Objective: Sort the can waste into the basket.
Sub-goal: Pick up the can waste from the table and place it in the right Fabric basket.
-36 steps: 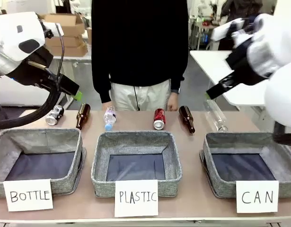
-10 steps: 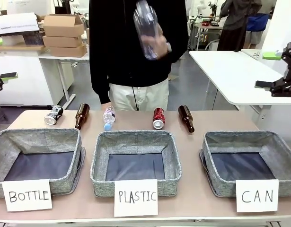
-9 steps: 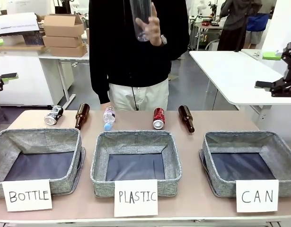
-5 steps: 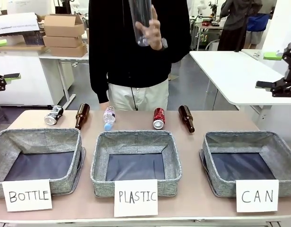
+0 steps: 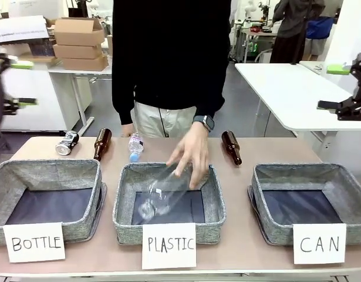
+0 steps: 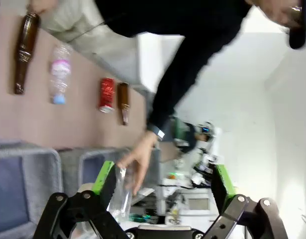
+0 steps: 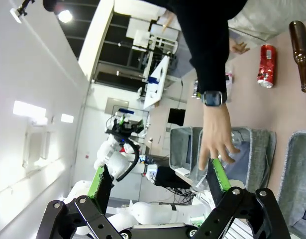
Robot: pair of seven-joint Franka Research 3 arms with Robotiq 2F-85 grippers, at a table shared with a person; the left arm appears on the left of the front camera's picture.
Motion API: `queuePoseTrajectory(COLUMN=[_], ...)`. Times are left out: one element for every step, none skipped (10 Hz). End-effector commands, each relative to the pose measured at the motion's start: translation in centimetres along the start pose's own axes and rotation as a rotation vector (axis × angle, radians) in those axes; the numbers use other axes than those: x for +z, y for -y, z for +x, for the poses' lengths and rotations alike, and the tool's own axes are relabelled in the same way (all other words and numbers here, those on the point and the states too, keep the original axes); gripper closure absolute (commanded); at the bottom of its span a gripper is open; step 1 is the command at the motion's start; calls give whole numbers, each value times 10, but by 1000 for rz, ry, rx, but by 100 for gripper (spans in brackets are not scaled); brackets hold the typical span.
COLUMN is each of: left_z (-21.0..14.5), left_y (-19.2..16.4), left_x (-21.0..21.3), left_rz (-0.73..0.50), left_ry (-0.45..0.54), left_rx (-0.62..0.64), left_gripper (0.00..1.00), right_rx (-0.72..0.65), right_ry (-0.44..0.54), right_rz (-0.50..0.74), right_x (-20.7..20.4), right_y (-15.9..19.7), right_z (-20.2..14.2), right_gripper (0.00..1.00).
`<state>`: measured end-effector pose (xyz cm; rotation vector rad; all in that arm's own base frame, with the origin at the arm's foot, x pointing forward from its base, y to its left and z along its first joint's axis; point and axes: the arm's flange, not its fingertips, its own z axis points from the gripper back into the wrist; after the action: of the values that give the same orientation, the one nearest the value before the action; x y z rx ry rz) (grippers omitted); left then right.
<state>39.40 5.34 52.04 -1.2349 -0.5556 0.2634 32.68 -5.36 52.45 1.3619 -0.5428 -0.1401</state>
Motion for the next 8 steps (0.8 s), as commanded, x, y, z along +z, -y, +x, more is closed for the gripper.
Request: queuePoseTrajectory(left_z=[56,77,96,113,131,145,159,173], left_y=[-4,-13,-25,-40,-59,-78,-101,-123], left_x=[-41,-59,-72,-80,-97,-116,-136,-154], left_rz=[232,342,508,705,806,808,824,712], left_ry=[-55,-61,24,70,-29,-135,-205,-293], left_rx=[7,4,-19,-89,-129,-174,-187,-108], left_gripper=[0,0,0,0,0,0,0,0], right_rx=[30,30,30,30,30,30,30,30], right_ry=[12,12,12,12,12,12,12,12], right_rz=[25,25,25,25,25,25,25,25], right_x=[-4,-4,-4,-4,-4,-4,-4,-4], right_y=[0,0,0,0,0,0,0,0], right_z=[4,4,4,4,4,4,4,4], right_gripper=[0,0,0,0,0,0,0,0])
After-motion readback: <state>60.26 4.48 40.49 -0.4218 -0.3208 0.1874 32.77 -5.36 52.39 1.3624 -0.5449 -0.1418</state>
